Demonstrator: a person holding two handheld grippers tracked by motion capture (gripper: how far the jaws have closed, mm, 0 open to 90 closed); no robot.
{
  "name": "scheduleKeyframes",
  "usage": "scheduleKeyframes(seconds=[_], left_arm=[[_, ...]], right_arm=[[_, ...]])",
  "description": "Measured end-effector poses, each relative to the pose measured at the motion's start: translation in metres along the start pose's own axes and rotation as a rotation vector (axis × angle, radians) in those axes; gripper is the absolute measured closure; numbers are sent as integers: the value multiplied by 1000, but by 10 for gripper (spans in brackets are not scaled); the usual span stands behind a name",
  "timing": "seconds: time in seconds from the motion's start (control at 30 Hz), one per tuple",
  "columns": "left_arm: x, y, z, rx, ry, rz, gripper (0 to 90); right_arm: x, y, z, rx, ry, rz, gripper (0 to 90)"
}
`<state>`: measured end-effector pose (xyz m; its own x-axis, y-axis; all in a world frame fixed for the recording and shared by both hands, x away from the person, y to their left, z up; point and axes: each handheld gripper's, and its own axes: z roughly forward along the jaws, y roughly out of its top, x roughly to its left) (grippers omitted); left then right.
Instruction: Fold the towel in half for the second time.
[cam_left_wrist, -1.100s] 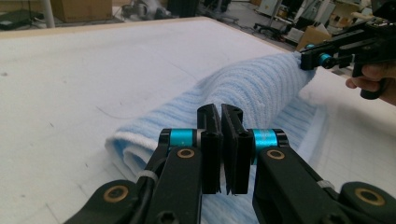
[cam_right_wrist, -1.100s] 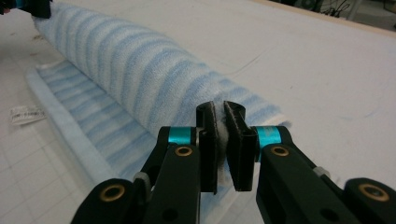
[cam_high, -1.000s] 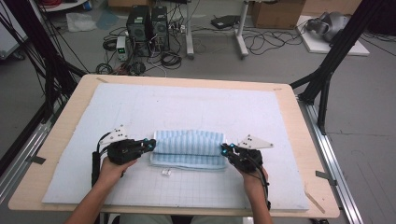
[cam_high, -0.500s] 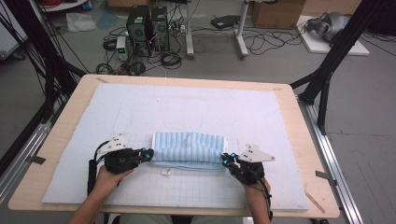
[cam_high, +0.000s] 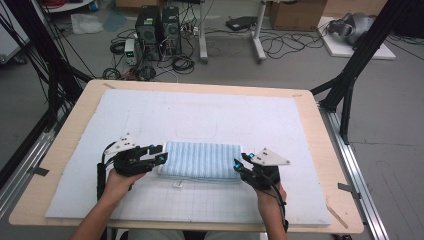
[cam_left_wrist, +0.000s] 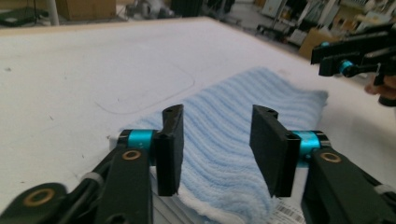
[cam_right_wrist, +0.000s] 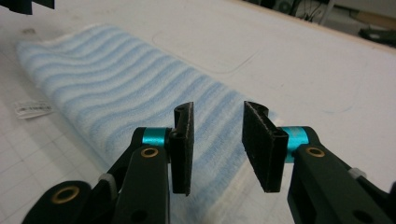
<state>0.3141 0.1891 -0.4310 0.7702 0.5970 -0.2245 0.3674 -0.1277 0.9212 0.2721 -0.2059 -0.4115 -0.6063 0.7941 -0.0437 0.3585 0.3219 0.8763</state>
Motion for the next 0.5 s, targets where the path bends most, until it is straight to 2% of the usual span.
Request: scheduleKeyframes(seconds=[0.03, 0.07, 0.1, 0.13, 0.17, 0.2, 0.23, 0.27, 0.37, 0.47, 0.5], left_arm=[[0, -2, 5, 20, -8, -9, 621], [0, -4, 8, 47, -7, -7, 621], [-1, -7, 11, 76, -6, 1, 659], [-2, -9, 13, 103, -2, 5, 659], [-3, -11, 14, 126, 7, 10, 681], [-4, -12, 15, 145, 9, 10, 681], [-6, -15, 16, 193, 29, 5, 692], [-6, -15, 16, 193, 29, 5, 696], [-8, -18, 17, 237, 45, -17, 719], [-10, -18, 17, 253, 52, 2, 726], [-10, -19, 16, 256, 49, 8, 726]], right_arm=[[2, 0, 12, 47, -2, -4, 641], [2, 0, 12, 47, -2, -4, 641], [5, -2, 21, 104, 1, 6, 644], [5, -2, 21, 104, 1, 6, 644], [6, -7, 25, 140, 16, 19, 650], [6, -7, 25, 140, 16, 19, 650], [8, -13, 28, 178, 28, 27, 650], [8, -13, 28, 178, 28, 27, 650], [9, -22, 28, 187, 48, 22, 650], [9, -25, 26, 184, 52, 25, 648], [7, -27, 23, 180, 72, 33, 643]])
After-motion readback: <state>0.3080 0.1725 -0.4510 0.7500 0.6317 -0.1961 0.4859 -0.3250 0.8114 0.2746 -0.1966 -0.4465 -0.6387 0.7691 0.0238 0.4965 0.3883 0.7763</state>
